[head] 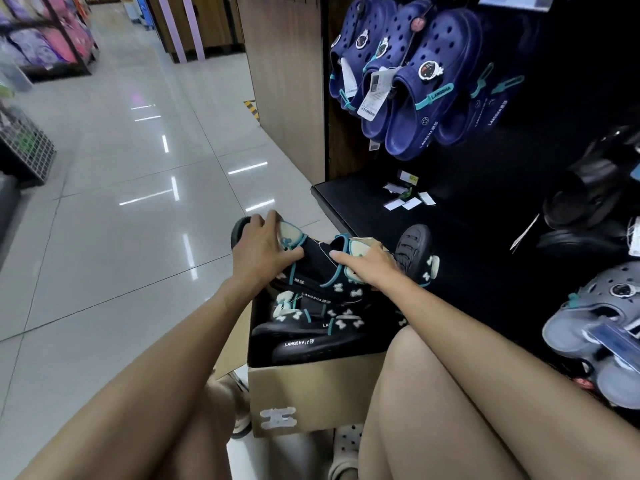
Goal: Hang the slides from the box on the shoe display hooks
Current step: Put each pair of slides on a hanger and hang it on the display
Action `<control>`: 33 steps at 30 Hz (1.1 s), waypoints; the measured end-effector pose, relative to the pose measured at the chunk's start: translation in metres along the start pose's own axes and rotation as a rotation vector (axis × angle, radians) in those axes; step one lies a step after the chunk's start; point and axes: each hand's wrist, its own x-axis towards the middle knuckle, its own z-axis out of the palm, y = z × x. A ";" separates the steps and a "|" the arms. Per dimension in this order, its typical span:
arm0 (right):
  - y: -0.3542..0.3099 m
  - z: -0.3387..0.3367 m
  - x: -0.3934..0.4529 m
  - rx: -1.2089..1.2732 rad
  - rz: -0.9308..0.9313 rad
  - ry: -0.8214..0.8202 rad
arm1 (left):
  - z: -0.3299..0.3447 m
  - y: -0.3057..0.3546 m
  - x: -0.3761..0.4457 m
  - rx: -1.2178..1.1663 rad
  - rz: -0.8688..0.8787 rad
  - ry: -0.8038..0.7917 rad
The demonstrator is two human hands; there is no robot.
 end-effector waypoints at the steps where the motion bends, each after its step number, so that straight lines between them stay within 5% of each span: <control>1: -0.003 -0.004 -0.003 0.031 -0.015 0.032 | -0.005 0.003 0.001 -0.021 0.010 0.025; 16: -0.018 -0.032 -0.034 0.161 -0.179 0.221 | -0.025 0.003 0.016 -0.147 -0.012 -0.010; 33: -0.006 -0.039 -0.027 0.208 -0.070 0.212 | 0.004 0.023 0.028 -0.192 -0.116 0.031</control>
